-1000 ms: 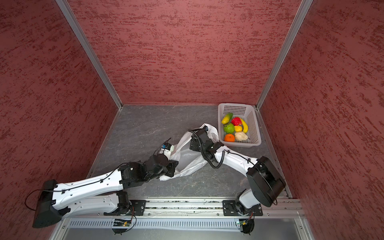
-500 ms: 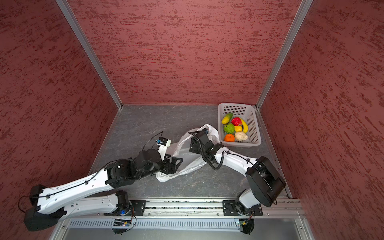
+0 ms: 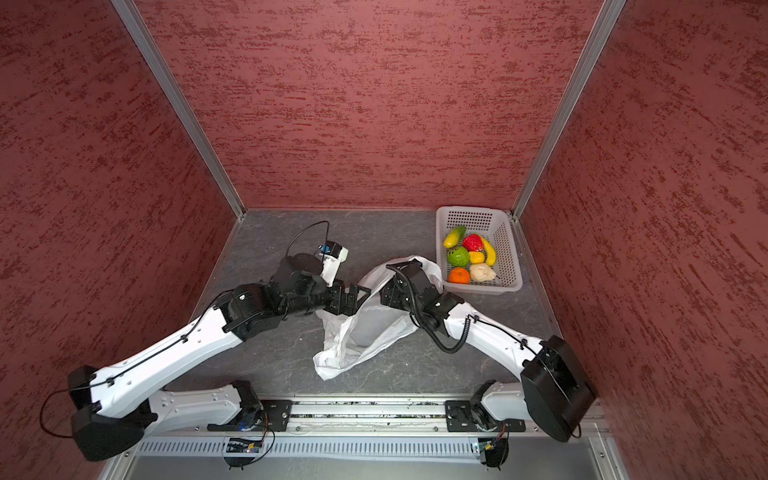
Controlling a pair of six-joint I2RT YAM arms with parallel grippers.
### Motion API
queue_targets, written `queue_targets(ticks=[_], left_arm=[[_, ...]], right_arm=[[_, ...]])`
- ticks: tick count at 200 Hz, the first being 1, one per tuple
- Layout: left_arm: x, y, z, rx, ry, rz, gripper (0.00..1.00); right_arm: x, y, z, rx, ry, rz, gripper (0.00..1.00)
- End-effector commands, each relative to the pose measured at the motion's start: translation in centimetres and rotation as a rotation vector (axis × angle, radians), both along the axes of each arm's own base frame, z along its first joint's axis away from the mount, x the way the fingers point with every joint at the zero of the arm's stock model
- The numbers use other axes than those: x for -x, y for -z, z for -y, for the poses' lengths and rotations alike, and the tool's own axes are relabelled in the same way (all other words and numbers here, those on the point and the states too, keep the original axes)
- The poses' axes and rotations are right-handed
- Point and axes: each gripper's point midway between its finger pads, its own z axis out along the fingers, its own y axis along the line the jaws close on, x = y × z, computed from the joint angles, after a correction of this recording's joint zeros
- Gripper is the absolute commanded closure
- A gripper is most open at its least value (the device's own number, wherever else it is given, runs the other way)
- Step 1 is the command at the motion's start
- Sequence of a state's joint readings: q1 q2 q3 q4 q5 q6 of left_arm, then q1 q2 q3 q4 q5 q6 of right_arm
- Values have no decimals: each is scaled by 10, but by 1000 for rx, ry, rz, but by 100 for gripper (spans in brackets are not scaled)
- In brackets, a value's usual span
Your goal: Untie the knot of the plastic bag and take out the fruit
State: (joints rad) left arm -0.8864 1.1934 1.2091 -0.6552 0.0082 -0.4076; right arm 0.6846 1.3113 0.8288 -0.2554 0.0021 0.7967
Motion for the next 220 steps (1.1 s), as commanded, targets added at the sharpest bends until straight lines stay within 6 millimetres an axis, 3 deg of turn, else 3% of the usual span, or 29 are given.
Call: queue_targets(ticks=[1, 57, 140, 174, 196, 220], left_arm=[[5, -2, 27, 11, 182, -3, 5], [-23, 11, 63, -33, 246, 5, 7], [-61, 24, 60, -79, 96, 54, 15], [-63, 24, 77, -52, 147, 46, 15], [-54, 15, 90, -5, 208, 39, 13], [-42, 23, 96, -29, 262, 10, 12]], right_arm=[[13, 2, 3, -11, 19, -88, 17], [17, 16, 5, -34, 53, -121, 17], [29, 5, 13, -158, 72, -44, 17], [30, -1, 13, -197, 68, -17, 17], [30, -4, 11, -205, 61, -13, 17], [34, -4, 12, -209, 63, -25, 17]])
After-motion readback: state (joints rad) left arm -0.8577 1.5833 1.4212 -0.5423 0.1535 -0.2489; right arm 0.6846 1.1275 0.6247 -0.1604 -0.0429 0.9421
